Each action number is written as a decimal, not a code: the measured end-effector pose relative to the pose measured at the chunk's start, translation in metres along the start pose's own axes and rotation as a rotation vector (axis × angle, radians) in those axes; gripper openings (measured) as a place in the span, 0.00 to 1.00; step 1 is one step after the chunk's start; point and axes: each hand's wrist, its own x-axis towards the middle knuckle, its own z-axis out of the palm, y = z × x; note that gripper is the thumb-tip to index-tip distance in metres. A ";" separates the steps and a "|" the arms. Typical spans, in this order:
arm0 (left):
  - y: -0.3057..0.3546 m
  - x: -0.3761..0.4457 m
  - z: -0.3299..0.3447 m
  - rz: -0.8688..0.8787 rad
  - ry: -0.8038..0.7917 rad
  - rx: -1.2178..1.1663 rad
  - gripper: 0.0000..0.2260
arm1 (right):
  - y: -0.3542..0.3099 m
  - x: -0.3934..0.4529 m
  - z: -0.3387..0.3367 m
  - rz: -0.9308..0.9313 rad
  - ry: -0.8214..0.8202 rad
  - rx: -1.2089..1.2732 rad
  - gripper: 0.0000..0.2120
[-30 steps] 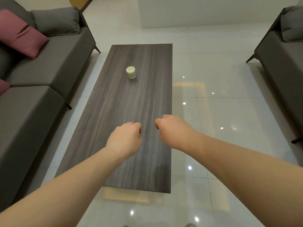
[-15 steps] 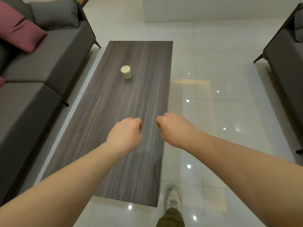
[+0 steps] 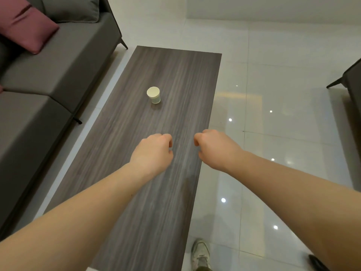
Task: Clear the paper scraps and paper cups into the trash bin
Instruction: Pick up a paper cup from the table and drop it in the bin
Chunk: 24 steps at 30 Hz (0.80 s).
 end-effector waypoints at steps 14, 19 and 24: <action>0.015 0.108 -0.010 -0.184 0.009 -0.023 0.07 | 0.073 0.130 -0.045 -0.176 -0.024 -0.035 0.11; 0.019 0.153 -0.011 -0.303 -0.015 -0.067 0.09 | 0.102 0.171 -0.057 -0.248 -0.099 -0.071 0.10; 0.014 0.179 -0.006 -0.381 -0.015 -0.120 0.08 | 0.118 0.219 -0.067 -0.312 -0.141 -0.123 0.11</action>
